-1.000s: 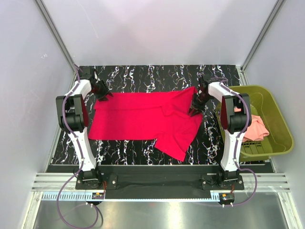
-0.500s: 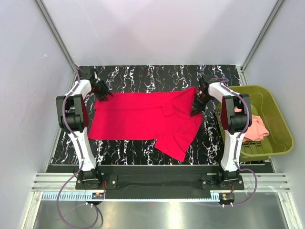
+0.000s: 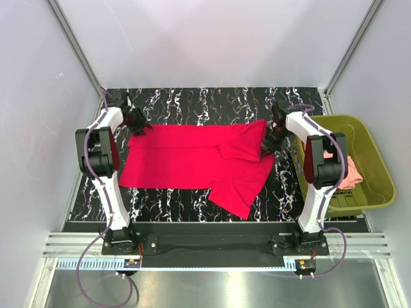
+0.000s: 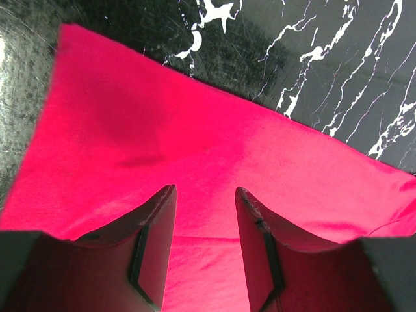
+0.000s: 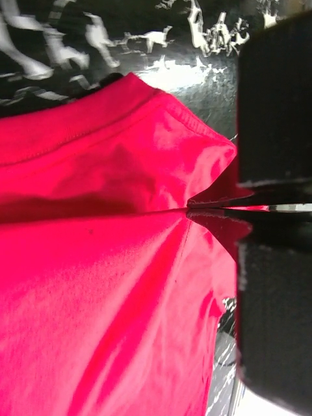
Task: Fold and stack the t-shirts
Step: Fold the tshirt
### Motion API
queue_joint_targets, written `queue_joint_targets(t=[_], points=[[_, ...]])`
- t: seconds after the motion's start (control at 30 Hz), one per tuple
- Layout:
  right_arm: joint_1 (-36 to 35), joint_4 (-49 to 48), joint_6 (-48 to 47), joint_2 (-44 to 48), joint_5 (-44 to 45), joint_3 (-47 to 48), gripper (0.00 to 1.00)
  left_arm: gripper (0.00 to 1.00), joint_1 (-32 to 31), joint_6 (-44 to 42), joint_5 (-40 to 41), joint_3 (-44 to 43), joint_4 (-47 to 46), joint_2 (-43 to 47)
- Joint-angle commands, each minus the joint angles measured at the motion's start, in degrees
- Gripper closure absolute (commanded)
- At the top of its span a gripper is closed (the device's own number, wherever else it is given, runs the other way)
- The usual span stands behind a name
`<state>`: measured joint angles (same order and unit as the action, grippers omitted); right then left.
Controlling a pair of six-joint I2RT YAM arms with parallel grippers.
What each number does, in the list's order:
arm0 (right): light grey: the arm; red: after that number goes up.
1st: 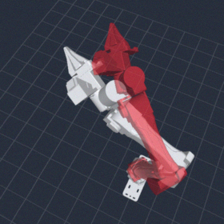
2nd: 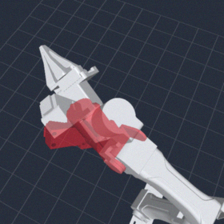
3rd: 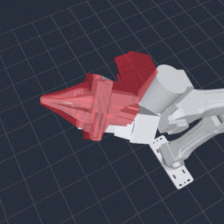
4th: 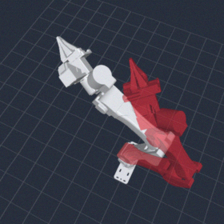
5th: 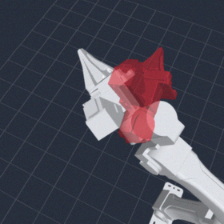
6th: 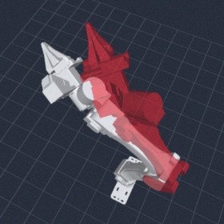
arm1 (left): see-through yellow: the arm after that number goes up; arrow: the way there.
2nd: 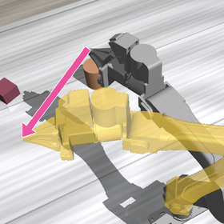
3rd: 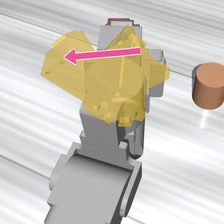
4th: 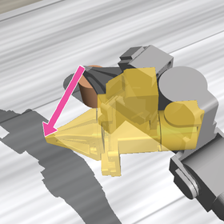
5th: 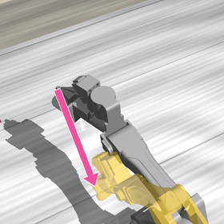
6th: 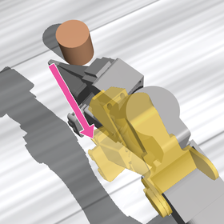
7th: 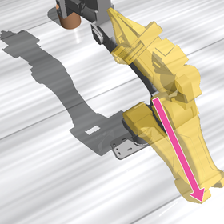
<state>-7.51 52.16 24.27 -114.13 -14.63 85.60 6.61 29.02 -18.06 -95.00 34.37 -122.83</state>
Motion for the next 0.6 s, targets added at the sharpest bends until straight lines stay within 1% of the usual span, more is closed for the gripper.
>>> queue_joint_targets(t=[0.0,0.07,0.13,0.17,0.2,0.23,0.27,0.3,0.33,0.37,0.4,0.43,0.47,0.5,0.53,0.57], points=[[-0.14,-1.00,2.27,2.42,-0.48,-5.00,1.00,0.54,0.42,0.43,-0.74,0.17,-1.41,0.48],[-0.14,-1.71,2.27,2.07,-0.66,-5.36,0.93,0.54,0.42,0.34,-0.04,-0.18,-1.15,0.48],[-0.14,-1.36,1.49,1.89,0.39,-3.87,0.82,0.54,0.42,-0.27,1.35,-0.80,-0.45,0.39],[-0.14,-0.93,0.96,1.28,1.79,-0.73,0.66,0.54,0.33,-0.36,1.89,-1.06,-0.10,0.48],[-0.14,-0.49,0.34,0.67,2.67,1.56,0.60,0.54,0.33,-0.80,2.15,-1.41,0.08,0.57],[-0.14,-0.13,-0.71,-0.12,3.64,4.19,0.56,0.54,0.24,-1.41,3.20,-1.50,0.08,0.74],[-0.05,0.48,-1.33,-2.39,5.56,9.96,0.51,0.54,0.24,-1.77,3.91,-1.59,0.43,1.01],[-0.05,0.75,-1.85,-3.90,6.28,13.15,0.50,0.54,0.16,-1.94,4.61,-2.03,0.70,0.92],[-0.05,1.62,-2.82,-7.74,6.89,20.50,0.49,0.54,0.07,-2.29,5.31,-2.20,0.96,0.75],[-0.05,3.63,-3.17,-9.95,7.77,24.22,0.49,0.54,0.07,-2.30,5.58,-2.38,1.14,0.40],[-0.05,4.43,-3.35,-11.98,8.13,27.65,0.50,0.54,0.07,-2.12,5.76,-2.73,1.40,0.05],[-0.05,5.31,-3.27,-15.83,8.30,33.87,0.51,0.56,0.07,-1.86,5.59,-2.91,1.58,-0.31],[-0.05,6.89,-3.09,-17.78,8.83,36.63,0.53,0.56,-0.02,-1.68,5.50,-2.82,1.40,-0.92],[0.04,7.51,-2.74,-19.54,8.92,39.00,0.59,0.57,-0.02,-1.25,5.84,-2.82,1.40,-1.19],[0.04,8.56,-2.74,-22.51,8.92,42.51,0.63,0.57,-0.11,-0.37,5.59,-2.82,1.14,-1.54],[0.04,8.66,-2.65,-23.67,9.62,43.50,0.68,0.57,-0.11,-0.01,5.58,-2.91,0.79,-1.98]])
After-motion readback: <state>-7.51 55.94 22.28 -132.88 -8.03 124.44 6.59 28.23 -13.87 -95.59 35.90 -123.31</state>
